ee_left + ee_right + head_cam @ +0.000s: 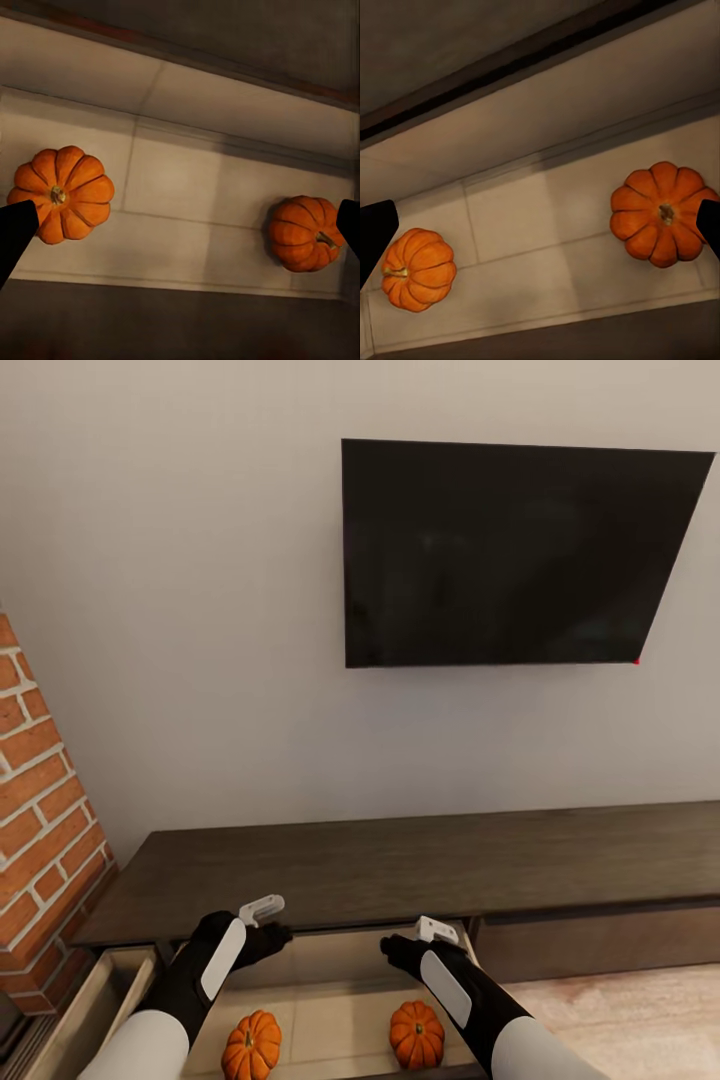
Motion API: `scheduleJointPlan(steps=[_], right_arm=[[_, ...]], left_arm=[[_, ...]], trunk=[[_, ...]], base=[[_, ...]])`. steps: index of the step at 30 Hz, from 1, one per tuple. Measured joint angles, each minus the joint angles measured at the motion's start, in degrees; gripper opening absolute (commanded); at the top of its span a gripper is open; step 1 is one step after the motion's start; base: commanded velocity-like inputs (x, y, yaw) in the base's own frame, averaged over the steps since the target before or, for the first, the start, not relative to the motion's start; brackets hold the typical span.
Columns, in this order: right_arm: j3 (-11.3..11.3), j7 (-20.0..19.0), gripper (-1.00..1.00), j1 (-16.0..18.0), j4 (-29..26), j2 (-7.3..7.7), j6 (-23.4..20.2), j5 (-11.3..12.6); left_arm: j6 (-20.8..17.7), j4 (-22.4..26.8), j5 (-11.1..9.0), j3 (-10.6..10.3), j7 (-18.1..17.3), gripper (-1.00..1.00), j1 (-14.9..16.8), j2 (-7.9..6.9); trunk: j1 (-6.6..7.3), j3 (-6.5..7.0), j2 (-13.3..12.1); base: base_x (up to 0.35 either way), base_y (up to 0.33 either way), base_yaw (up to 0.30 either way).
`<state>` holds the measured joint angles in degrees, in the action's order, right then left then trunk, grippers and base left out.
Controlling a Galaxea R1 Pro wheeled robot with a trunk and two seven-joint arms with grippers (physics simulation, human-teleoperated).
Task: Place each of the two pumpkins and all three candles from the living room inside a cabinet in the living room (use any cabinet), then make sure every cabinet is closed, and position the cauldron so it is next to a table in the living room.
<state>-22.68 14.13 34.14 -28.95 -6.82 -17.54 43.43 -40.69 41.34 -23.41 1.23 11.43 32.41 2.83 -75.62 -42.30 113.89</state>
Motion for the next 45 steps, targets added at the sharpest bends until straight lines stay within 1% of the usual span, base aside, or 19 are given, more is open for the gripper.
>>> scheduleJointPlan(steps=[5,17,30,36,41,45], right_arm=[[0.01,0.03,1.0,-0.03,-0.02,0.02,-0.09,0.02],[0.02,-0.04,1.0,-0.02,-0.03,0.0,-0.02,0.07],[0.03,-0.14,1.0,-0.02,-0.08,0.07,0.07,0.09],[0.03,-0.14,1.0,-0.03,-0.08,0.09,0.07,0.09],[0.07,-0.14,1.0,-0.02,-0.07,0.09,0.07,0.09],[0.1,-0.14,1.0,-0.01,-0.04,0.09,0.07,0.09]], left_arm=[[-0.35,0.45,0.01,0.04,0.06,1.0,0.0,0.12],[-0.39,0.58,0.02,0.04,-0.01,1.0,0.0,0.06],[-0.45,0.59,0.09,0.04,-0.02,1.0,0.0,0.27],[-0.41,0.65,0.11,0.07,-0.01,1.0,0.0,0.29],[-0.47,3.58,0.03,0.08,0.06,1.0,0.0,0.29],[-0.47,4.35,-0.22,0.06,0.08,1.0,0.0,0.29]], trunk=[[1.1,0.9,-2.01],[1.1,0.9,-2.02],[1.08,0.9,-2.02],[1.1,0.9,-2.02],[1.11,0.9,-2.02],[1.1,0.9,-2.02]], base=[[0.0,0.0,0.0],[-0.014,0.0,0.0],[-0.283,0.0,0.0],[-0.103,0.0,0.0],[-0.01,0.0,0.0],[-0.001,0.0,0.0]])
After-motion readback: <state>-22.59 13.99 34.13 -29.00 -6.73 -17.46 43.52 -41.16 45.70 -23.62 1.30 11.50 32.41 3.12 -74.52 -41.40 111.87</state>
